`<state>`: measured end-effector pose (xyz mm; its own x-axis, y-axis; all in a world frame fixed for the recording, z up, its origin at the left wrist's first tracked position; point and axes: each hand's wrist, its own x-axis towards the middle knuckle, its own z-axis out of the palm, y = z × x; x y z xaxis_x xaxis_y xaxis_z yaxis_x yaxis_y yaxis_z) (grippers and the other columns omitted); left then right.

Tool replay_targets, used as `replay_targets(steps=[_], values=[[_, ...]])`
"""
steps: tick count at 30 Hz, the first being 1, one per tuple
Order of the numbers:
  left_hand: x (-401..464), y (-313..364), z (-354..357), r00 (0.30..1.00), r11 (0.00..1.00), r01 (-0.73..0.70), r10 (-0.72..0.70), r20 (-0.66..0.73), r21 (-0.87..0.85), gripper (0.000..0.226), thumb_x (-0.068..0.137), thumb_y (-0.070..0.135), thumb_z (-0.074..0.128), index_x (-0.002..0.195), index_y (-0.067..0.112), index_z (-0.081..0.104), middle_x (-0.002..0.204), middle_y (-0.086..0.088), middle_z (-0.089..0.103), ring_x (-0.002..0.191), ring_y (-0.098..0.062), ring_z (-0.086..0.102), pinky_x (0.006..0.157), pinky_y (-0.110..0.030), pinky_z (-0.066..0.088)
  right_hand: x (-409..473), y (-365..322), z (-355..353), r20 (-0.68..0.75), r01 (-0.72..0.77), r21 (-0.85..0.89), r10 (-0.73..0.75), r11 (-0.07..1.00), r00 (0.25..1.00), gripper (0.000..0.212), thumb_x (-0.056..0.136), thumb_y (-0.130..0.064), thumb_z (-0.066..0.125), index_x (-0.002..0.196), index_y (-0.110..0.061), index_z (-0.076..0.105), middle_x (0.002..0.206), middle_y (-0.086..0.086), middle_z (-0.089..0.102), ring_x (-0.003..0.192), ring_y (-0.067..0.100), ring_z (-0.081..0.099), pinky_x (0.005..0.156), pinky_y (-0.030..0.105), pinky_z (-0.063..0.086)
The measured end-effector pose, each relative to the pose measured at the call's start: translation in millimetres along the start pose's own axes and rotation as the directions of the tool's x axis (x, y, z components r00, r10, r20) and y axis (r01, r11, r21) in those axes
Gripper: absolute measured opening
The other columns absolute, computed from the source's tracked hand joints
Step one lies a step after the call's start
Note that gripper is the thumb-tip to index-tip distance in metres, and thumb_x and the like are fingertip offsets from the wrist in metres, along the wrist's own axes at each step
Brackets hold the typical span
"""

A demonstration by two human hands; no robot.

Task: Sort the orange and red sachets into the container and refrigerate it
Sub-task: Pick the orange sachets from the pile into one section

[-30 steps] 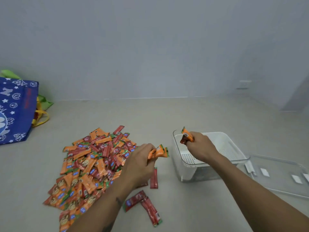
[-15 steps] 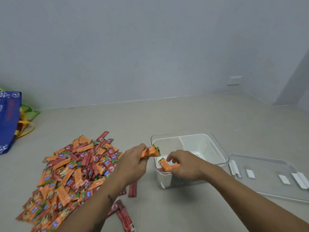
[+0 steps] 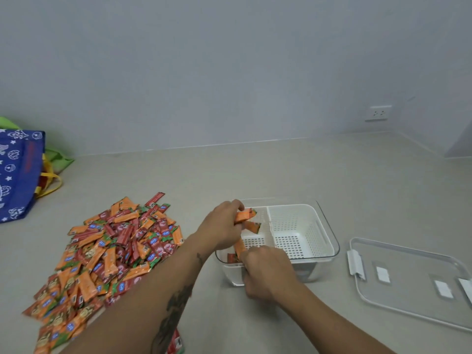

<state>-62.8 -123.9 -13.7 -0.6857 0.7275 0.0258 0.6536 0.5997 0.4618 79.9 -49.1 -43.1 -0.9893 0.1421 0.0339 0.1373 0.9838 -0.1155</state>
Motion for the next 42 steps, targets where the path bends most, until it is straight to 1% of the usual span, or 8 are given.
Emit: replay_targets(steps=[5, 11, 18, 24, 28, 34, 38, 42], values=[[-3, -8, 11, 0.999, 0.999, -0.038, 0.038, -0.012, 0.026, 0.038, 0.090, 0.022, 0.061, 0.127, 0.022, 0.055, 0.123, 0.003, 0.052, 0.112, -0.016, 0.054, 0.097, -0.032, 0.046, -2, 0, 0, -0.039, 0.016, -0.008, -0.016, 1.000, 0.999, 0.022, 0.083, -0.025, 0.059, 0.103, -0.018, 0.062, 0.103, 0.007, 0.068, 0.092, 0.032, 0.065, 0.069, 0.033, 0.041], [-40, -20, 11, 0.948, 0.984, -0.180, 0.174, -0.266, 0.004, 0.024, 0.086, 0.009, 0.053, 0.102, 0.019, 0.066, 0.100, 0.006, 0.063, 0.091, -0.013, 0.059, 0.079, -0.033, 0.051, -3, 1, -3, -0.070, 0.014, 0.083, -0.009, 0.996, 0.998, 0.017, 0.080, -0.029, 0.055, 0.094, -0.022, 0.062, 0.098, 0.002, 0.069, 0.091, 0.029, 0.065, 0.066, 0.031, 0.035], [-111, -63, -5, 0.928, 0.985, -0.099, 0.041, -0.370, -0.139, 0.020, 0.086, 0.012, 0.053, 0.097, 0.022, 0.067, 0.092, 0.013, 0.060, 0.081, -0.001, 0.056, 0.071, -0.023, 0.047, 8, -15, -13, -0.047, -0.008, 0.474, 0.034, 0.880, 0.998, 0.015, 0.077, -0.023, 0.054, 0.088, -0.029, 0.061, 0.080, -0.012, 0.059, 0.077, 0.012, 0.055, 0.071, 0.032, 0.047], [-173, -144, -28, 0.940, 0.987, 0.072, -0.115, -0.321, -0.143, 0.017, 0.089, 0.016, 0.054, 0.098, 0.024, 0.065, 0.096, 0.011, 0.061, 0.086, -0.005, 0.056, 0.076, -0.029, 0.050, 45, -108, -20, -0.146, 0.117, 0.513, -0.047, 0.850, 0.988, 0.016, 0.077, -0.022, 0.054, 0.090, -0.027, 0.062, 0.078, -0.010, 0.062, 0.076, 0.014, 0.059, 0.070, 0.035, 0.051], [-219, -210, -39, 0.921, 0.963, 0.231, -0.262, -0.288, -0.137, 0.016, 0.091, 0.016, 0.055, 0.100, 0.025, 0.065, 0.101, 0.009, 0.060, 0.092, -0.010, 0.055, 0.079, -0.028, 0.047, 60, -180, 7, 0.016, 0.115, 0.509, -0.143, 0.853, 0.990, 0.019, 0.081, -0.013, 0.053, 0.089, -0.029, 0.057, 0.080, -0.006, 0.062, 0.076, 0.018, 0.057, 0.070, 0.037, 0.051], [-280, -293, -25, 0.864, 0.894, 0.442, -0.447, -0.233, -0.077, 0.029, 0.085, 0.021, 0.056, 0.113, 0.026, 0.061, 0.114, 0.003, 0.056, 0.111, -0.022, 0.051, 0.092, -0.036, 0.045, 70, -258, 59, 0.337, 0.044, 0.400, -0.192, 0.916, 0.922, 0.036, 0.083, -0.008, 0.049, 0.115, -0.021, 0.058, 0.114, 0.004, 0.058, 0.095, 0.022, 0.056, 0.074, 0.034, 0.049], [-302, -322, -27, 0.825, 0.866, 0.500, -0.486, -0.290, -0.029, 0.051, 0.086, 0.030, 0.057, 0.136, 0.022, 0.049, 0.125, -0.003, 0.048, 0.113, -0.027, 0.048, 0.093, -0.039, 0.044, 77, -295, 74, 0.428, 0.036, 0.297, -0.166, 0.954, 0.888, 0.044, 0.089, -0.013, 0.051, 0.132, -0.022, 0.052, 0.137, 0.006, 0.053, 0.121, 0.024, 0.052, 0.099, 0.038, 0.047], [-312, -335, -31, 0.787, 0.797, 0.604, -0.594, -0.167, 0.011, 0.062, 0.084, 0.047, 0.059, 0.136, 0.021, 0.038, 0.128, -0.004, 0.045, 0.116, -0.026, 0.046, 0.095, -0.036, 0.042, 82, -322, 82, 0.416, 0.099, 0.210, -0.181, 0.973, 0.891, 0.056, 0.090, -0.014, 0.051, 0.145, -0.022, 0.044, 0.147, 0.005, 0.043, 0.133, 0.027, 0.042, 0.108, 0.040, 0.040]])
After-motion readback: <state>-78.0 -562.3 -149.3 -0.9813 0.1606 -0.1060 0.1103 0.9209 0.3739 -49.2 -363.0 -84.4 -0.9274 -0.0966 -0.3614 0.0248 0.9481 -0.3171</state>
